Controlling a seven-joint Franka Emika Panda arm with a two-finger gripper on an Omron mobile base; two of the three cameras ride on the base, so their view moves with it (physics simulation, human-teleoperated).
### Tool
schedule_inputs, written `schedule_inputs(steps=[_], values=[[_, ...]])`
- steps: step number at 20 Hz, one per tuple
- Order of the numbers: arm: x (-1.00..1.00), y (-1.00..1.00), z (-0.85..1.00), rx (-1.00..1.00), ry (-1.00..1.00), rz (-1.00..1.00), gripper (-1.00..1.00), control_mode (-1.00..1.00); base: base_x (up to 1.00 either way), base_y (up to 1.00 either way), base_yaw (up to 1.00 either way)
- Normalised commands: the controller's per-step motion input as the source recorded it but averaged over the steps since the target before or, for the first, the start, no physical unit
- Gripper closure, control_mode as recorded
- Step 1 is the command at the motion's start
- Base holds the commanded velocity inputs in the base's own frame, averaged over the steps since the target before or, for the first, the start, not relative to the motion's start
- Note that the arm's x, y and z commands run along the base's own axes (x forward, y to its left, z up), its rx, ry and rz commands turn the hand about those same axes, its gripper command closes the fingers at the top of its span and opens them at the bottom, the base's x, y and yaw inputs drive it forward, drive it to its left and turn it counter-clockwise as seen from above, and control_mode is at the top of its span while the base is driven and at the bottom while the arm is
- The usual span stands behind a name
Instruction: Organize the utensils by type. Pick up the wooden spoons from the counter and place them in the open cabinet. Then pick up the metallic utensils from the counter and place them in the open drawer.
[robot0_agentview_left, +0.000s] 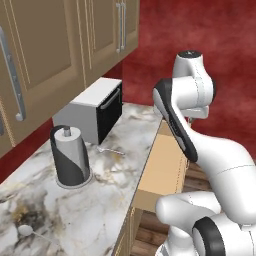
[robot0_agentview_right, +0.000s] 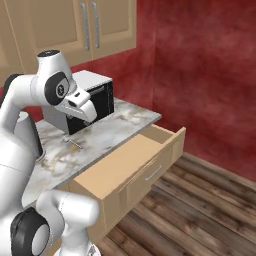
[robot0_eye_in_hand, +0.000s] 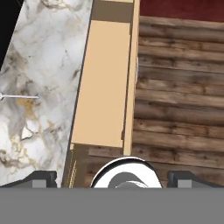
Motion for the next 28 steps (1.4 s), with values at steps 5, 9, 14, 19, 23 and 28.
schedule_inputs(steps=[5,9,14,19,23,28], values=[[0.07,0.01,-0.05,0.0,0.01,0.03,-1.0,-1.0,0.01,0.0,0.0],[0.3,0.22,-0.11,0.0,0.03,0.22,-1.0,-1.0,0.0,0.0,0.0],[0.26,0.24,-0.19,0.0,0.0,0.5,-1.0,-1.0,0.0,0.0,0.0],[0.4,0.42,-0.35,0.0,0.18,0.5,-1.0,-1.0,0.0,0.0,0.0],[0.26,0.38,-0.42,0.0,0.2,0.31,-1.0,-1.0,0.0,0.0,0.0],[0.42,0.26,-0.41,0.0,0.2,0.12,-1.0,-1.0,0.0,0.0,0.0]])
